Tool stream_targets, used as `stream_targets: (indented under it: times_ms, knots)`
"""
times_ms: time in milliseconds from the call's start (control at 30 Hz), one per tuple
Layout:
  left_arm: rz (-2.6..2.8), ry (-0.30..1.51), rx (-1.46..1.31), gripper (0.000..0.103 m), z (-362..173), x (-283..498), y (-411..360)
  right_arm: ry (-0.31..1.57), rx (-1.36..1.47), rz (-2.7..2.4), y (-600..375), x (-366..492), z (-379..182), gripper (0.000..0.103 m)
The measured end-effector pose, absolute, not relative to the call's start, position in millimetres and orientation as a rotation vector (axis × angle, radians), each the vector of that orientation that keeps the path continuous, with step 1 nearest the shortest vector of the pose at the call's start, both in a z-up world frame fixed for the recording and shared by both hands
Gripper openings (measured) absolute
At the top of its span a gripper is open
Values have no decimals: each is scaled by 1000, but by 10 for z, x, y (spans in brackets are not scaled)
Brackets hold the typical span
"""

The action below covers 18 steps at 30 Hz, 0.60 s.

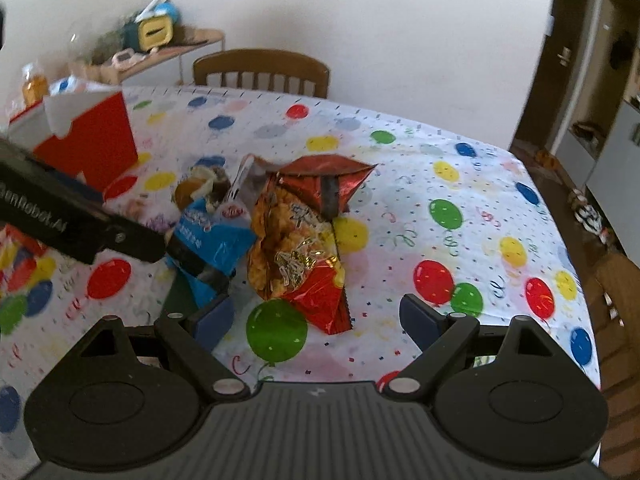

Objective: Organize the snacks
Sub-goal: 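Grasp the blue wafer packet with the left gripper while the right grasps the chip bag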

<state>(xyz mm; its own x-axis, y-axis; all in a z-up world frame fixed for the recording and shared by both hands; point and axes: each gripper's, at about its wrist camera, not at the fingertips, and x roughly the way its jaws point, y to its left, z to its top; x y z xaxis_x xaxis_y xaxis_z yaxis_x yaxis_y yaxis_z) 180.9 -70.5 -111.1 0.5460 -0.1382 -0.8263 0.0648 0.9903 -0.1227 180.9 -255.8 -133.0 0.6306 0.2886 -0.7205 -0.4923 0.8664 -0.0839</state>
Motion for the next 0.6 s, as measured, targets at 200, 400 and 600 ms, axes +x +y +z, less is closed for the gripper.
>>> stream_targets:
  times_ms: [200,400,600]
  knots:
    - [-168,1004,-36,97,-1253,1973,-901,723,-392,540,-2392,1891,-1460,90]
    - [-183,1032,-27,88,-1383,2110,-951,701,-454,589,-2313,1996,-1556,85]
    - [-200,1057,-76,76,-1437,2198,-908,690,-454,598,-2312,2090,-1600,70]
